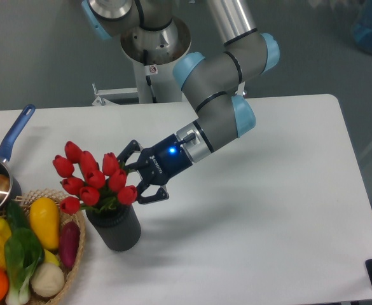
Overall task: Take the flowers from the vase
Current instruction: 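Close the gripper around the tulip stems just below the blooms, then lift the tulip bunch up out of the black vase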
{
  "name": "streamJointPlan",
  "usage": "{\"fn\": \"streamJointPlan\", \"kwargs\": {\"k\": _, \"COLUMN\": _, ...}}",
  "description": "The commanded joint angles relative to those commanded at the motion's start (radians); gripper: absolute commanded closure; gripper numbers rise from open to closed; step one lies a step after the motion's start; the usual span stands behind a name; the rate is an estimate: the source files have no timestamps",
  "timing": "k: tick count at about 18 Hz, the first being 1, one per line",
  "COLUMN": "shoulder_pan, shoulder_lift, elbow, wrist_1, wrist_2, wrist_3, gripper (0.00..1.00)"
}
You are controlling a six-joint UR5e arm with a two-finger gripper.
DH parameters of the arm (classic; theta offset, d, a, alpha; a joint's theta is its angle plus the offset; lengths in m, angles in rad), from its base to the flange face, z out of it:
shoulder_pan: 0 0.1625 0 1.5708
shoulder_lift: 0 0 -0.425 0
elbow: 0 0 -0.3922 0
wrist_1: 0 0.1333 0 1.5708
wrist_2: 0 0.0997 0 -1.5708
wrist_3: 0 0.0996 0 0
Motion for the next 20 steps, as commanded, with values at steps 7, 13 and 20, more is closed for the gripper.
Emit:
{"fn": "streamJointPlan", "kwargs": {"k": 7, "shoulder_pan": 0.008, "shoulder_lift": 0.018, "elbow": 0.028, "wrist_1": -0.002, "wrist_2": -0.046, "wrist_3": -0.1, "gripper": 1.0}}
{"fn": "streamJointPlan", "kwargs": {"k": 13, "shoulder_pan": 0.008, "shoulder_lift": 0.052, "elbow": 0.038, "wrist_1": -0.002, "wrist_2": -0.091, "wrist_3": -0.173, "gripper": 1.0}}
{"fn": "streamJointPlan", "kwargs": {"k": 20, "shoulder_pan": 0.006, "shoulder_lift": 0.138, "elbow": 0.075, "wrist_1": -0.002, "wrist_2": -0.138, "wrist_3": -0.356, "gripper": 1.0}}
